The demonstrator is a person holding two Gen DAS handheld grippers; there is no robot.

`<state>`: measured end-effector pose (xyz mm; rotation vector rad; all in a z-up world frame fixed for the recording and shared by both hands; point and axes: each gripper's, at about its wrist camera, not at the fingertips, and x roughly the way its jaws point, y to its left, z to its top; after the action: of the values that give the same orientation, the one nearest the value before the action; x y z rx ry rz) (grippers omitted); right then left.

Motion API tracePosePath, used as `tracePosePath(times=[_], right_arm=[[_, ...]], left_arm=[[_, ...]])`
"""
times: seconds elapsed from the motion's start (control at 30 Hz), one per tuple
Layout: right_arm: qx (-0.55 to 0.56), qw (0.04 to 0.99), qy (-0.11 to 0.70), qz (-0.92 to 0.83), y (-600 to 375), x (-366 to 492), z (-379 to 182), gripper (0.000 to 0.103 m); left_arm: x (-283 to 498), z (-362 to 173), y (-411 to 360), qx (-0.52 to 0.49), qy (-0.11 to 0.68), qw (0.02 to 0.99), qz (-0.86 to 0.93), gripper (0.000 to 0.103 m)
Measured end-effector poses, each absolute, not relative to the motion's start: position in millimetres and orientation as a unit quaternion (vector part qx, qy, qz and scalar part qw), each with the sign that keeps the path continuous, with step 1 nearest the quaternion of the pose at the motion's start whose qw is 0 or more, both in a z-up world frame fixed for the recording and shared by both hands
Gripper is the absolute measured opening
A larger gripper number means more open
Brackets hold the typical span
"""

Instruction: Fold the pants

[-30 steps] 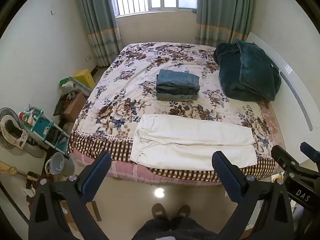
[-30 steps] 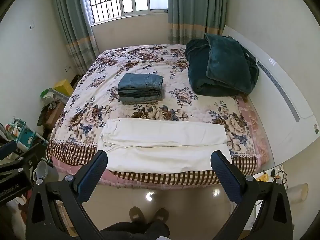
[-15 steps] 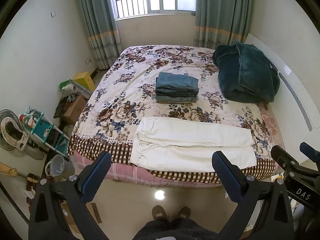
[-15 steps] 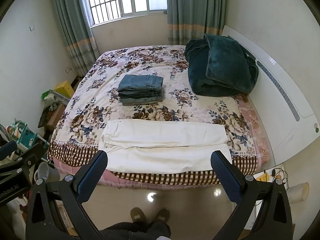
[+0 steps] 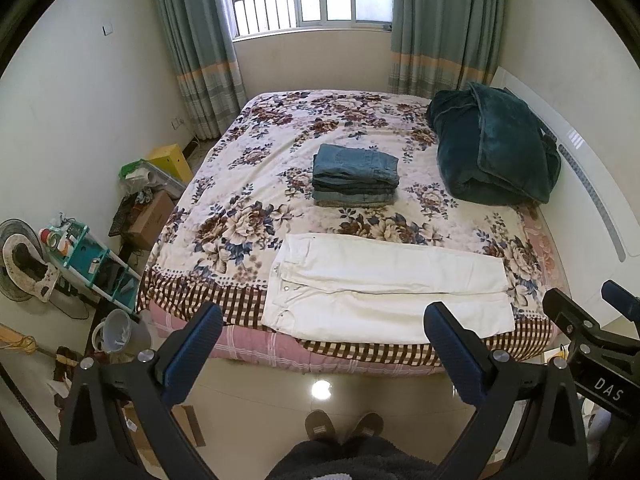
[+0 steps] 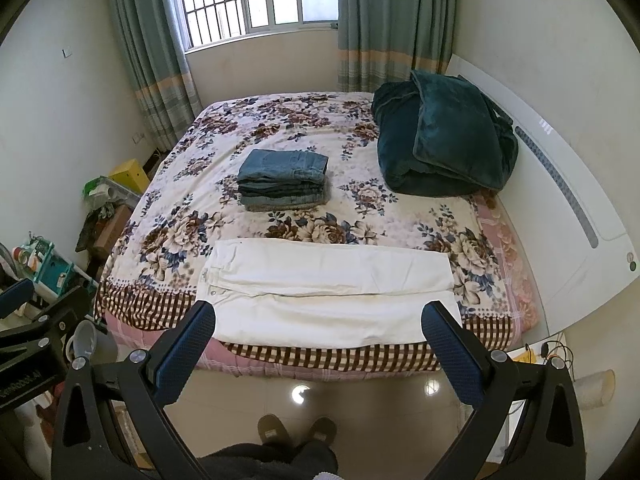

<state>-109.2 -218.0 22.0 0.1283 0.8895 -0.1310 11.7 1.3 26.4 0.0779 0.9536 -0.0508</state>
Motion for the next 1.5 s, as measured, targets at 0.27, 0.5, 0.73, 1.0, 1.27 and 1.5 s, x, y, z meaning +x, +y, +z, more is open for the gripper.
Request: tracePosePath(times=[0.27, 0.5, 0.73, 1.0, 1.27, 1.5], right_arm=[[0.062, 0.898, 0.431, -0.064, -217, -110, 24, 0.103], [0.060, 0.898, 0.431, -0.064, -214, -110, 24, 0.103], [0.059, 0.898, 0.432, -0.064, -214, -110, 24, 0.103], [0.059, 0.898, 0.430, -0.064, -214, -110, 23, 0.103], [0.059, 0.898, 0.431, -0.064, -213, -110, 23, 0.103], [0.058, 0.897, 0.433, -0.062, -206, -110, 23, 0.103]], left_arm=[[12, 28, 9, 0.036, 0.455, 0.889, -0.022, 0.103], [11, 27, 11, 0.036, 0.454, 0.890, -0.022, 0.103], [11, 27, 9, 0.036, 0.454, 0.890, -0.020, 0.103], [10, 24, 8, 0.036, 0.453, 0.890, -0.020, 0.103], [10, 25, 9, 0.037, 0.453, 0.890, -0.020, 0.103], [10, 20, 15, 0.038, 0.453, 0.891, -0.017, 0.103]])
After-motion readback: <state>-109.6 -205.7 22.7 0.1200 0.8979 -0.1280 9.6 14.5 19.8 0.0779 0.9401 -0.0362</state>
